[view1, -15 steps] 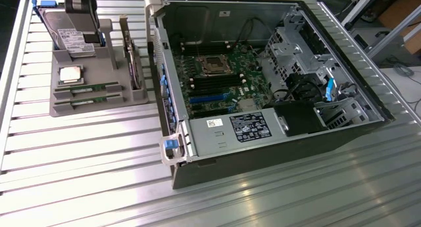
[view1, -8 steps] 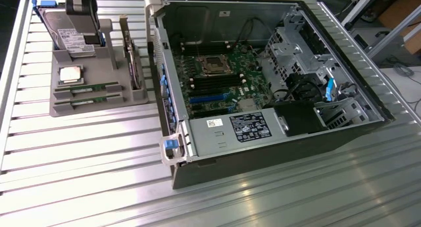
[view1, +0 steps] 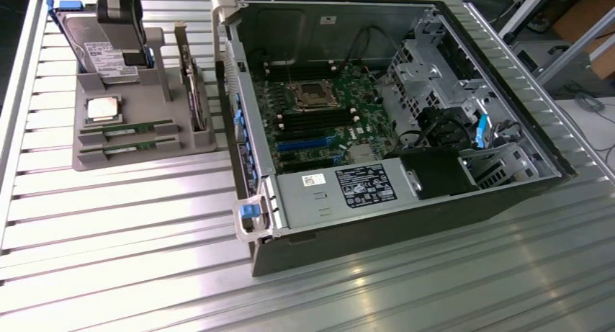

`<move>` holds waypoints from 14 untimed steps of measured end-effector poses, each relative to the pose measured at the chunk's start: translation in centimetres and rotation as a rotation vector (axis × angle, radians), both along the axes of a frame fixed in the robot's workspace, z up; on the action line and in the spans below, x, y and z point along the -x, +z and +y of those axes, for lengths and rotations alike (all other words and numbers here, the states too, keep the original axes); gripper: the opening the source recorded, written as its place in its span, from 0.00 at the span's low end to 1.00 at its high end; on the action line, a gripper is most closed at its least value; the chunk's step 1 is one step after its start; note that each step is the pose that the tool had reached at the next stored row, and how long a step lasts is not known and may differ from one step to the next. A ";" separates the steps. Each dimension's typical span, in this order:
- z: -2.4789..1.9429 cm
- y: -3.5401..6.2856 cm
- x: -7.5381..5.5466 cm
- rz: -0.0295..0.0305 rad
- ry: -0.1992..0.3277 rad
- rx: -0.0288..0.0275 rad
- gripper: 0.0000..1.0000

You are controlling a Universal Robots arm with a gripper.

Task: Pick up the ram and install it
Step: 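Pick up the ram and move it above insertion slot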

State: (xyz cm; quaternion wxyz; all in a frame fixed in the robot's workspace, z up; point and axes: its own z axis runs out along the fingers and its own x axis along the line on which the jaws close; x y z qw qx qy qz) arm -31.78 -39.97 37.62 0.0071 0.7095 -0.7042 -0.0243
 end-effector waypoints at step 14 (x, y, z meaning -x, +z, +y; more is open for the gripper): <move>0.00 -0.27 0.0 0.0000 0.000 0.0000 0.42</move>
